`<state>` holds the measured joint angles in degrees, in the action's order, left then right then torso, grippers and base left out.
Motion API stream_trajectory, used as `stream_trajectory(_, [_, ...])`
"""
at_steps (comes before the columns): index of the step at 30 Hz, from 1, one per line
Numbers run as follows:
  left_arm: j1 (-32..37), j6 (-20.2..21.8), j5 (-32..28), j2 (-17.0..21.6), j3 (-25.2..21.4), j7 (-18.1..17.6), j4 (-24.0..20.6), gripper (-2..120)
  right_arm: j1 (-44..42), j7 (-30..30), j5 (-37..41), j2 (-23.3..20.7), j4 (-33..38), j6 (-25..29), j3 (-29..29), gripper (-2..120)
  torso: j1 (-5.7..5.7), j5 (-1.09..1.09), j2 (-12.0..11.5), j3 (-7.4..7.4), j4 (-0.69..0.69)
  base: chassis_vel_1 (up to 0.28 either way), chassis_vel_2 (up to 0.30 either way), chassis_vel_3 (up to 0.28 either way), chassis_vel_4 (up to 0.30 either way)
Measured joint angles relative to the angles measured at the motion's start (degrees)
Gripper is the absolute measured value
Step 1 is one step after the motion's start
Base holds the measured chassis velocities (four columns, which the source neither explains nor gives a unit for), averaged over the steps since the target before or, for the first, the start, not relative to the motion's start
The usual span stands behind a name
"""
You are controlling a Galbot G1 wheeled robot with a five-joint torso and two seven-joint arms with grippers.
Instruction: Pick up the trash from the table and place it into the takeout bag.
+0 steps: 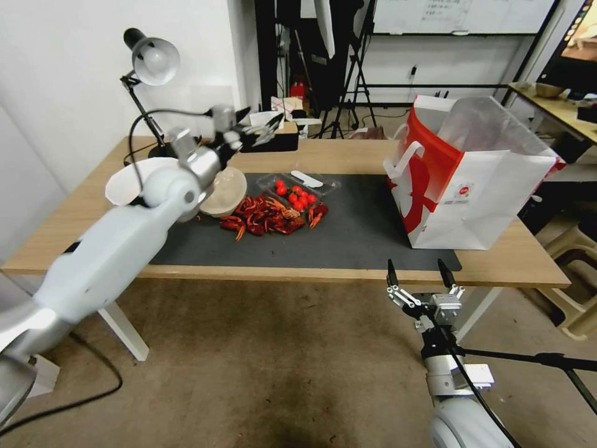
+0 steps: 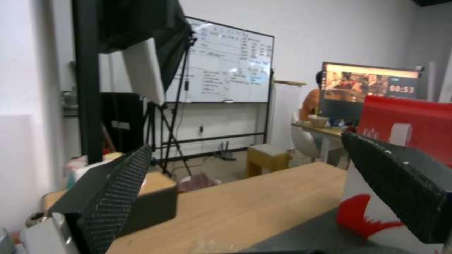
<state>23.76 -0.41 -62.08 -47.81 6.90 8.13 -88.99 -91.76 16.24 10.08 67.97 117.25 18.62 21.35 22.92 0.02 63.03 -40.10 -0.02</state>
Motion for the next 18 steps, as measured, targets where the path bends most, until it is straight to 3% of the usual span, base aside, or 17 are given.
stream_trajectory(3, [7.6,-0.2,1.1,1.9,-5.1,0.1,-3.0,100,0.5,-0.1,0.0,-0.2,0.0,-0.2,-0.4,100,0.0,-0.05,0.0,0.0,0.02,0.0,0.0,0.0,0.0])
stream_trajectory(10, [16.3,-1.3,3.0,3.4,-11.8,0.1,-6.8,100,0.9,-0.2,0.0,-0.3,-0.1,-0.3,-0.9,100,0.0,0.01,0.0,0.0,0.02,0.0,0.0,0.0,0.0])
stream_trajectory(18, [28.1,-3.6,6.7,2.8,-19.8,-0.1,-11.2,100,0.3,-0.2,-0.1,-0.1,-0.1,-0.2,-1.0,100,-0.01,-0.02,0.0,0.0,0.03,0.0,0.0,0.0,0.0])
